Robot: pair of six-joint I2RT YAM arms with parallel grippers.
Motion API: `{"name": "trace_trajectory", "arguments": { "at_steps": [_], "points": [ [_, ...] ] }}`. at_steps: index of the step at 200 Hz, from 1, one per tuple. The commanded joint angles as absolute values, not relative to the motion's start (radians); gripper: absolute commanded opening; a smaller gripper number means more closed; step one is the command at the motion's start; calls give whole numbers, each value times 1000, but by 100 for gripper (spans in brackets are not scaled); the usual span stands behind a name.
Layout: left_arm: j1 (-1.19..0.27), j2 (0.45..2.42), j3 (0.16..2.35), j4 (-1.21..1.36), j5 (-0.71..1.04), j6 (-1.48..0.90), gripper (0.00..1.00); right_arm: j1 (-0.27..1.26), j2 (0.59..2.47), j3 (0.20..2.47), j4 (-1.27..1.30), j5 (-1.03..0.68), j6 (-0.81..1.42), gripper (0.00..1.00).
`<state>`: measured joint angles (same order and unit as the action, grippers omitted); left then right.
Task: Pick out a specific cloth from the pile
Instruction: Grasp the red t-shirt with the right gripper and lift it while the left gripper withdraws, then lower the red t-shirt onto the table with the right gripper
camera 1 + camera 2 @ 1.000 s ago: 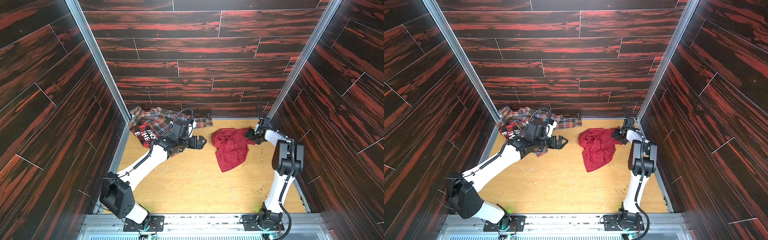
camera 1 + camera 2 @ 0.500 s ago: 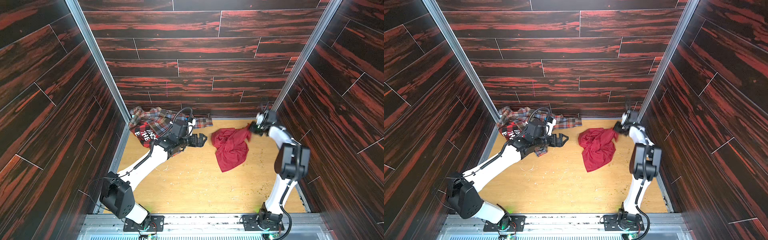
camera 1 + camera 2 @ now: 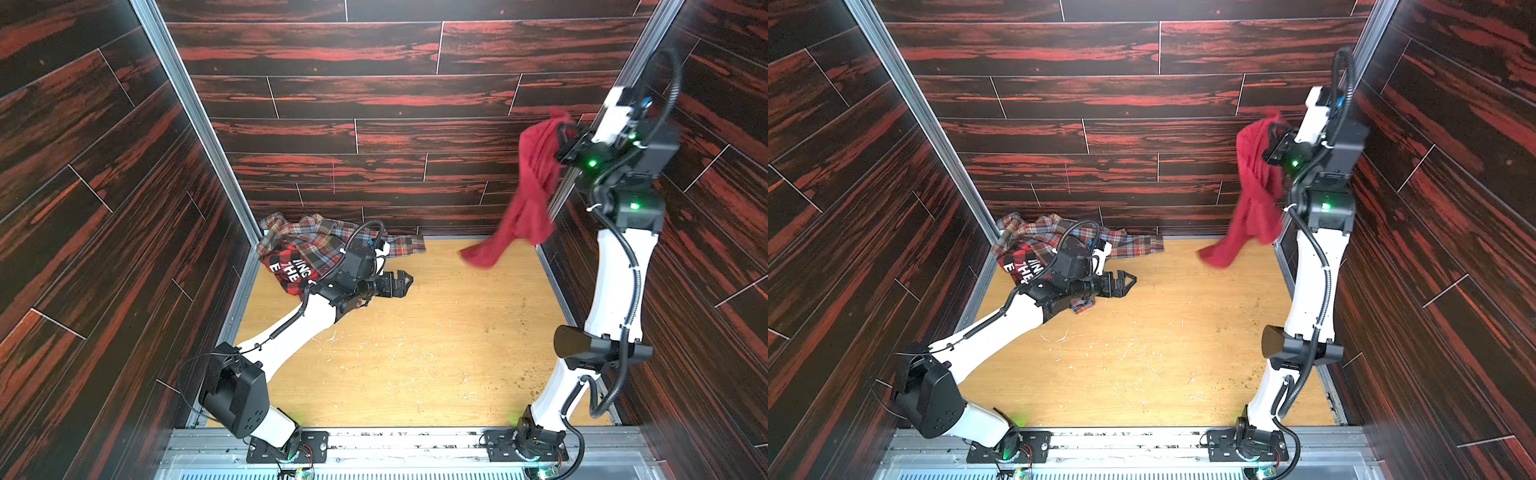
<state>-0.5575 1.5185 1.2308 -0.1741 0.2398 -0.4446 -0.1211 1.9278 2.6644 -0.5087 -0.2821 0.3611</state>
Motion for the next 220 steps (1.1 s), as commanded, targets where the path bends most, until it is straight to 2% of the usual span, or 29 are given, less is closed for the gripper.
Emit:
{"name": "trace_trajectory", "arguments": {
  "at_steps": [1, 22, 68, 92, 122, 150, 175, 220],
  "points": [
    [-562, 1450, 1208, -152, 218, -440, 99, -121, 1977, 2607, -572, -317, 357, 0],
    [-561, 1438, 1196, -150, 204, -435, 99, -122, 1970, 2585, -546, -341, 364, 0],
    [-562, 1429, 1180, -137, 211, -445, 99, -121, 1975, 2508, -447, -566, 438, 0],
    [-561, 1413, 1165, -124, 220, -443, 99, -121, 1979, 2466, -408, -598, 487, 0],
    [-562, 1410, 1167, -129, 235, -442, 99, -121, 1936, 2359, -454, -468, 440, 0],
    [-563, 1417, 1175, -120, 278, -437, 99, -139, 1810, 2084, -401, -297, 361, 0],
    [-565, 1435, 1189, -117, 289, -433, 99, -199, 1730, 1912, -339, -291, 352, 0],
    [-568, 1469, 1196, -100, 290, -441, 99, -221, 1716, 1916, -373, -335, 302, 0]
  ]
}}
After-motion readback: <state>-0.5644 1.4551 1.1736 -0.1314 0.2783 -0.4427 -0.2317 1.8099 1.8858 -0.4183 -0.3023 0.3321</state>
